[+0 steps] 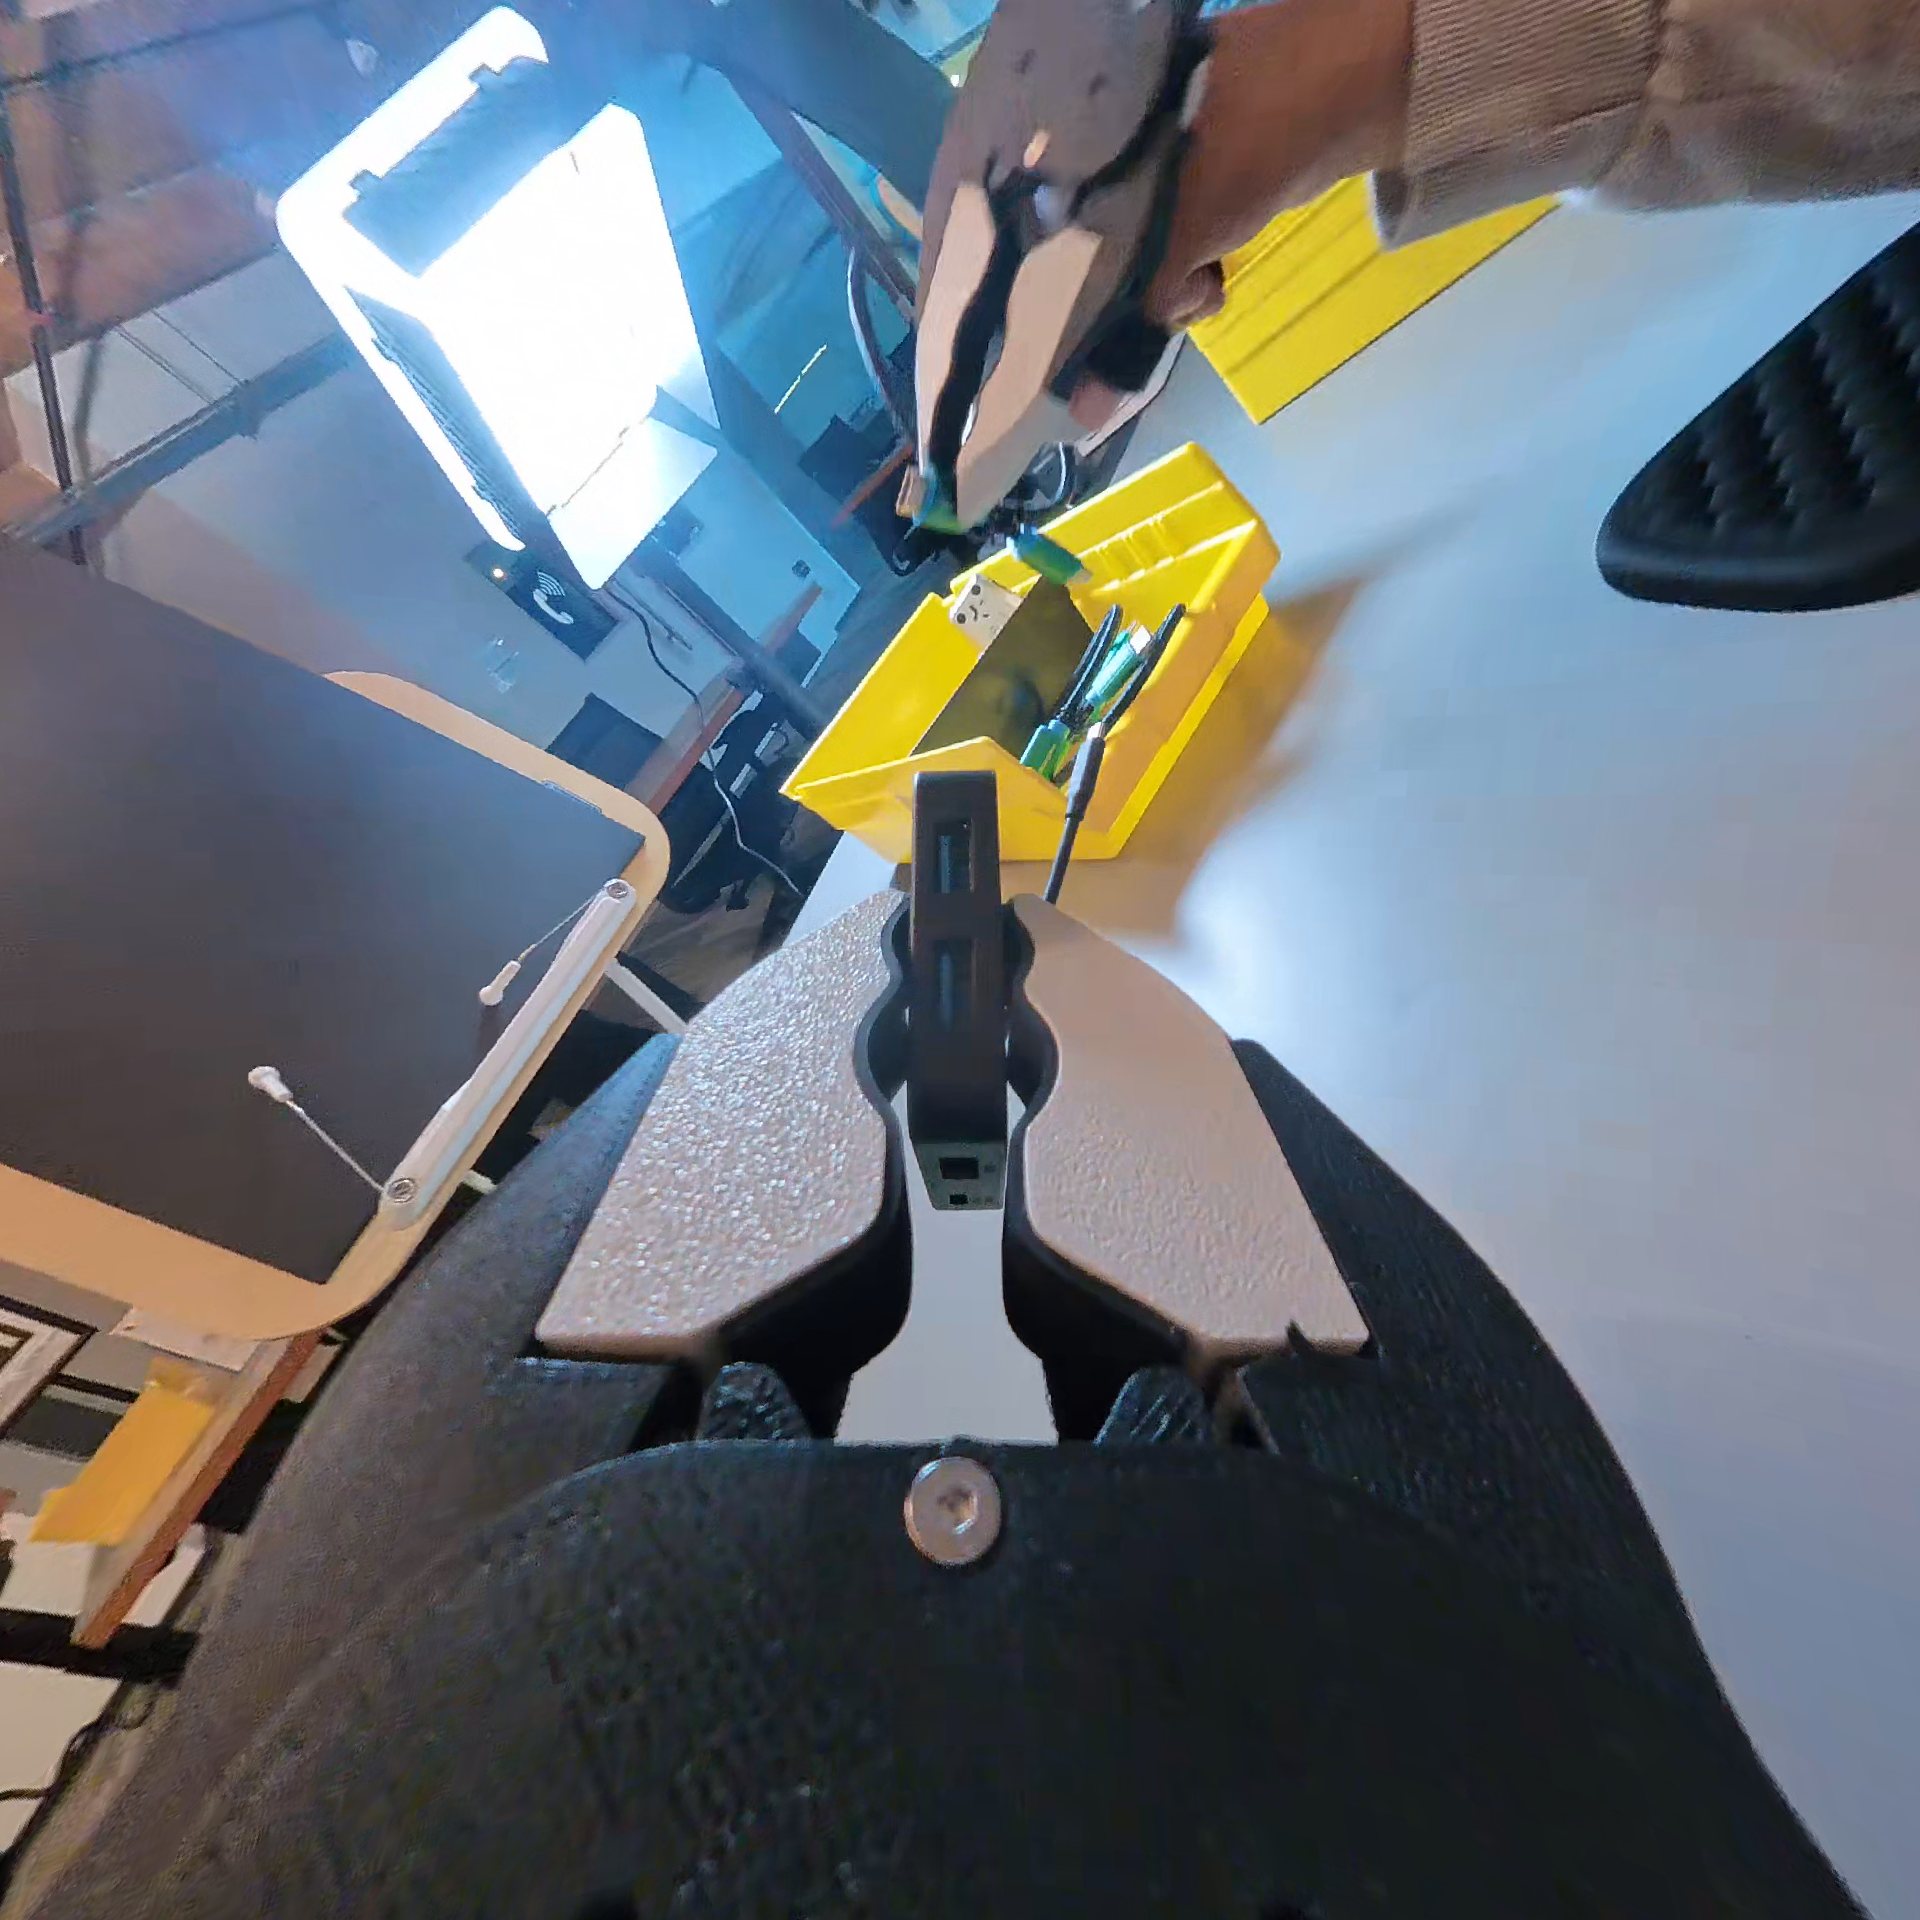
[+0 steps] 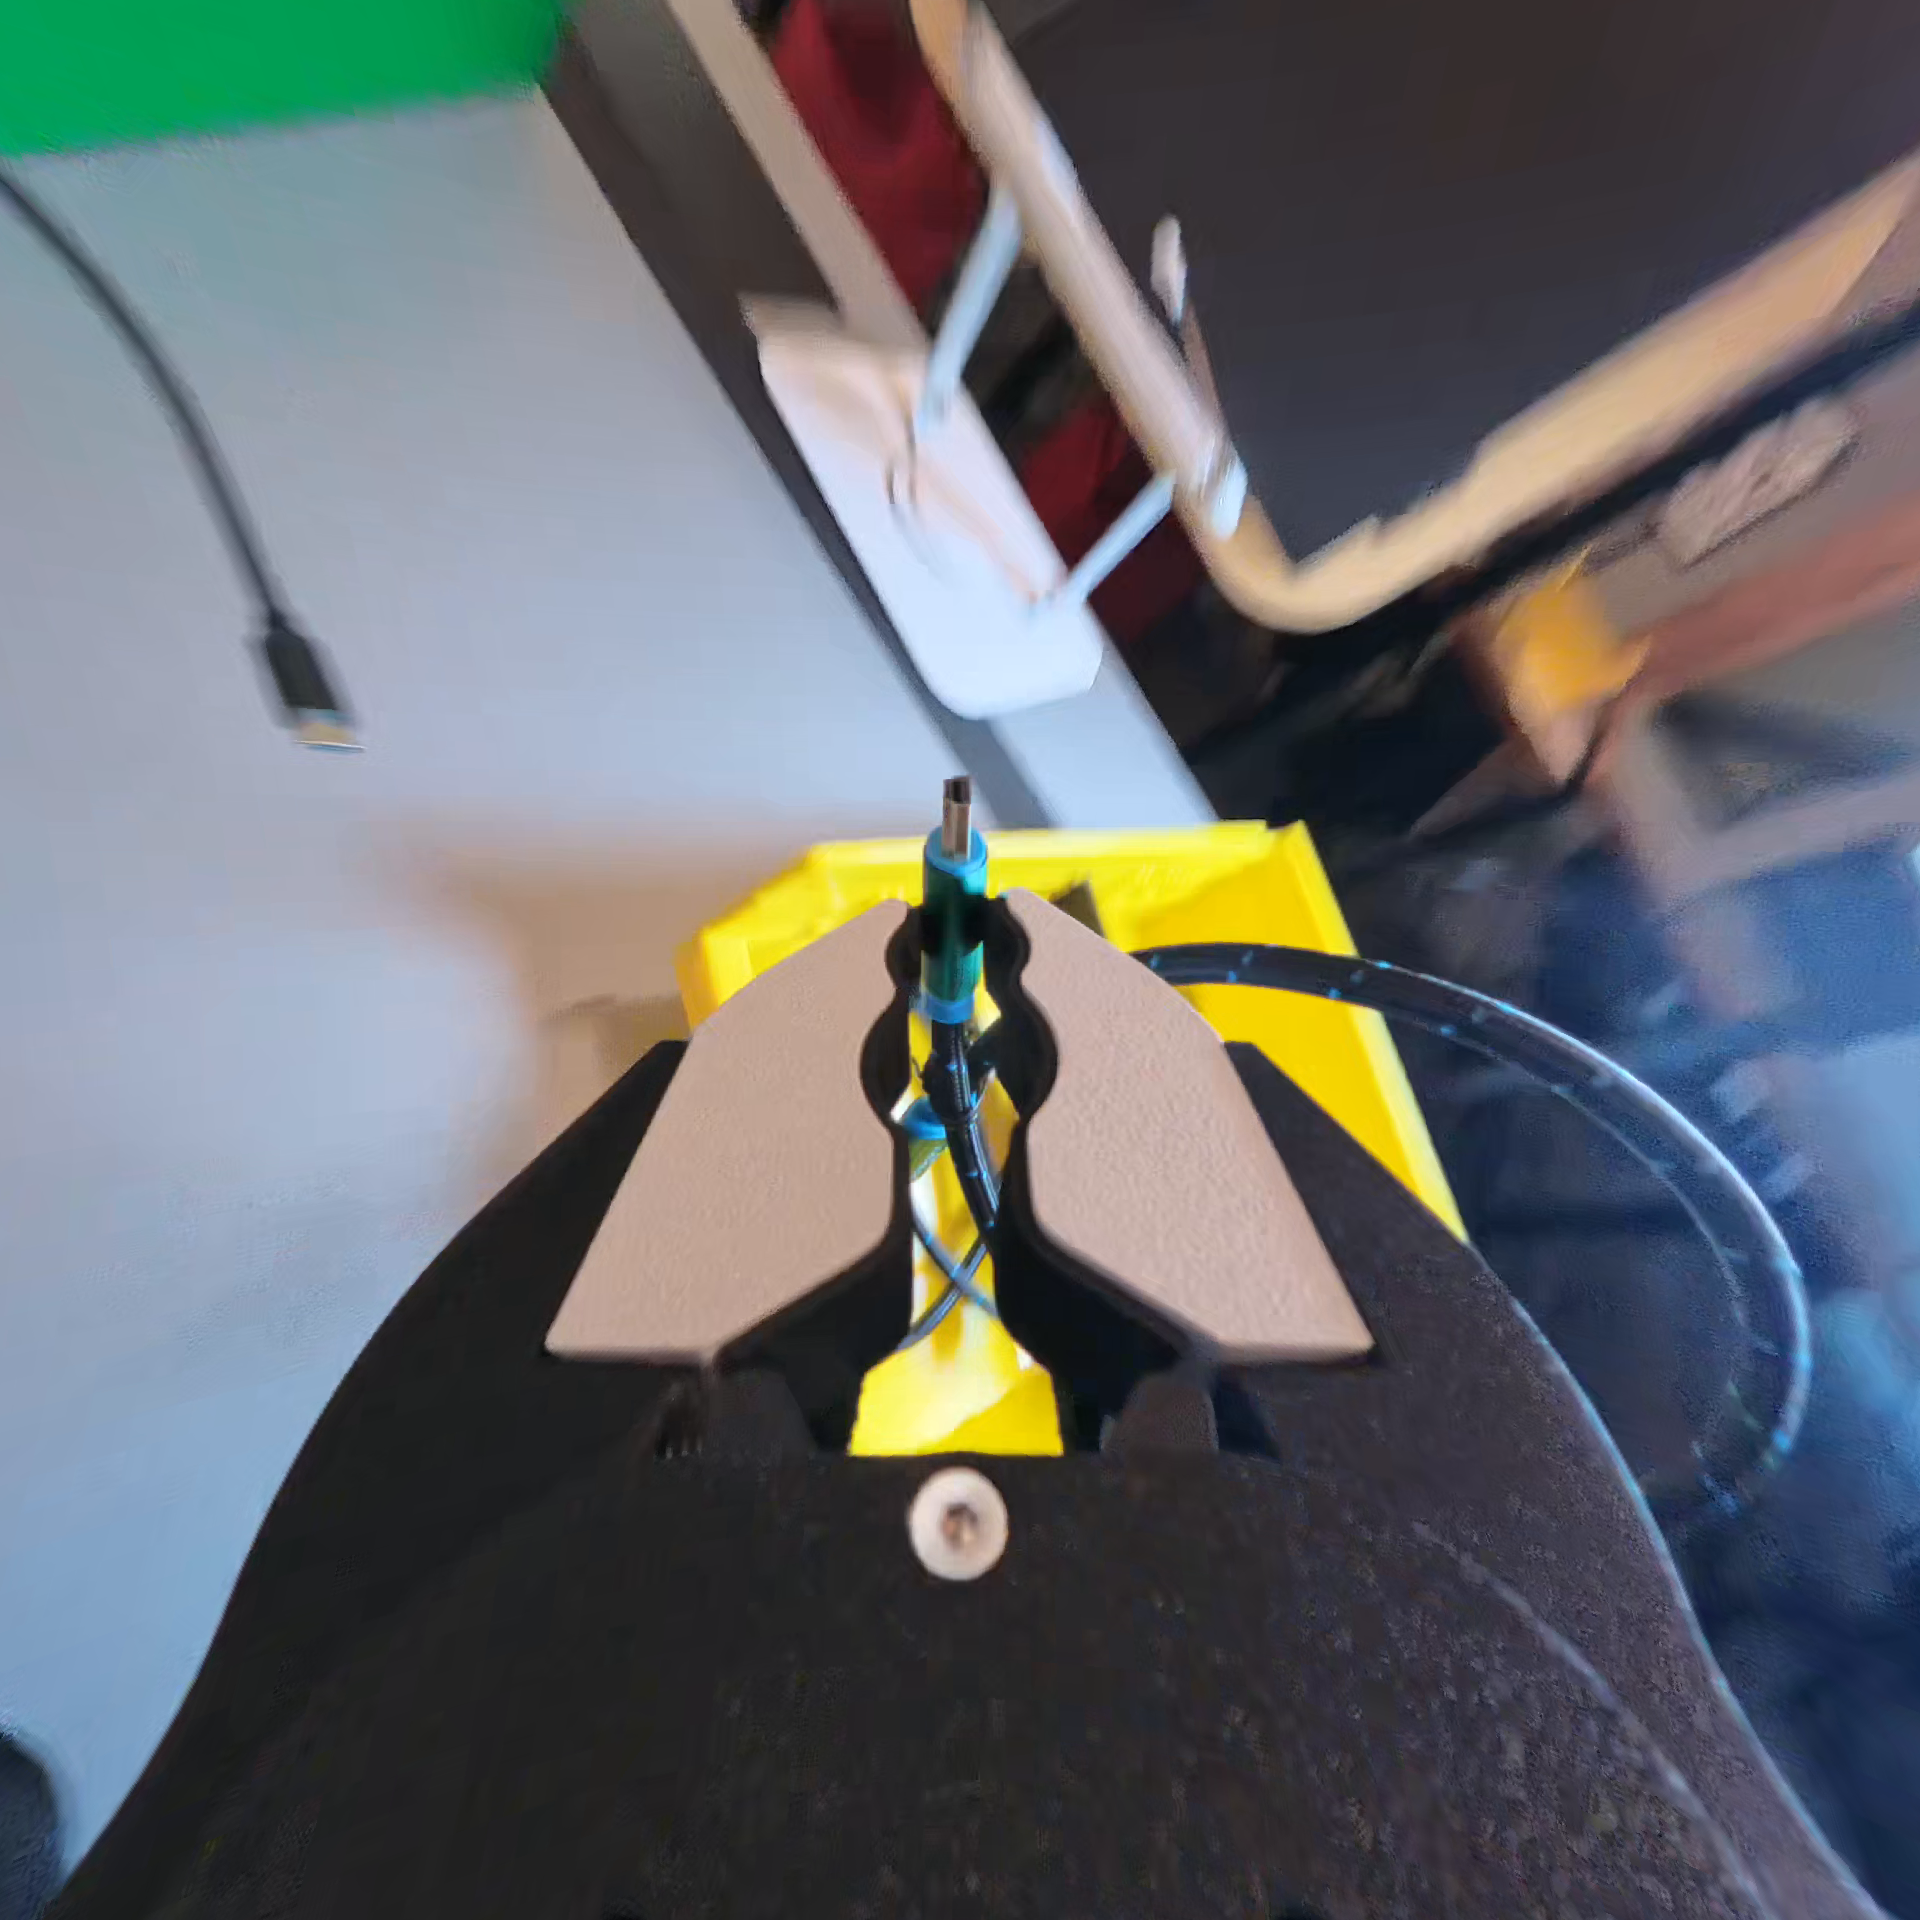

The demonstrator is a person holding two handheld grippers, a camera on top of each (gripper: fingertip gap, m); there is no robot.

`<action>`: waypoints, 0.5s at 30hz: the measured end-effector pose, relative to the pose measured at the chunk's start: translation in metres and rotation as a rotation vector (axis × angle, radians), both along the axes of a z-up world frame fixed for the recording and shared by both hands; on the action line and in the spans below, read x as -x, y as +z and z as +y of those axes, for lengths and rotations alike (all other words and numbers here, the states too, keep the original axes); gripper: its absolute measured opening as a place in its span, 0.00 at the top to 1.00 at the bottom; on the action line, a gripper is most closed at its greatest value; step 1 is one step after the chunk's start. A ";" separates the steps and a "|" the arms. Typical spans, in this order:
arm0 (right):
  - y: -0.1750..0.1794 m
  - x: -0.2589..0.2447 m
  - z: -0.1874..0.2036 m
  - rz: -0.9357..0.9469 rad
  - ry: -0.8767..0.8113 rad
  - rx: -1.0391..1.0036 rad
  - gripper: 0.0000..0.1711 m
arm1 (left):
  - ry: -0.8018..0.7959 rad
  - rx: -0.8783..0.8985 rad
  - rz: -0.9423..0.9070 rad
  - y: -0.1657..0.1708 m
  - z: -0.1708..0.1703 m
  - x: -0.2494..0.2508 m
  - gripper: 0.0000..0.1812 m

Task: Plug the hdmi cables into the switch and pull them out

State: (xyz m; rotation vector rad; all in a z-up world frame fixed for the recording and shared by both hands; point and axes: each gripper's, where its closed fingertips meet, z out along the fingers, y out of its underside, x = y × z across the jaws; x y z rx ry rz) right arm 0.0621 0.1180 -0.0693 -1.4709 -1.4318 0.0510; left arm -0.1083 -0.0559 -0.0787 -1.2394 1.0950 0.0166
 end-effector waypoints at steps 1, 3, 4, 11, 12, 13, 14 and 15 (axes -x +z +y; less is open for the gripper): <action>-0.015 -0.006 0.016 -0.026 -0.080 0.126 0.93 | -0.006 0.010 -0.009 -0.002 0.000 -0.001 0.92; -0.036 -0.012 0.042 -0.030 -0.206 0.302 0.88 | -0.018 0.021 -0.028 -0.003 0.000 -0.003 0.92; -0.038 -0.009 0.049 0.006 -0.216 0.330 0.84 | -0.027 0.029 -0.044 -0.003 -0.001 -0.004 0.92; 0.000 0.036 0.012 0.272 0.079 0.345 0.77 | -0.069 0.042 -0.120 0.000 -0.003 -0.005 0.92; 0.006 0.046 -0.007 0.289 0.180 0.358 0.77 | -0.068 0.042 -0.119 0.000 -0.003 -0.006 0.92; 0.012 0.055 -0.028 0.299 0.274 0.369 0.77 | -0.067 0.041 -0.115 -0.001 -0.003 -0.006 0.92; 0.016 0.063 -0.049 0.287 0.365 0.373 0.77 | -0.065 0.039 -0.109 -0.001 -0.003 -0.006 0.92; 0.016 0.070 -0.070 0.248 0.443 0.366 0.77 | -0.062 0.037 -0.102 -0.002 -0.002 -0.007 0.92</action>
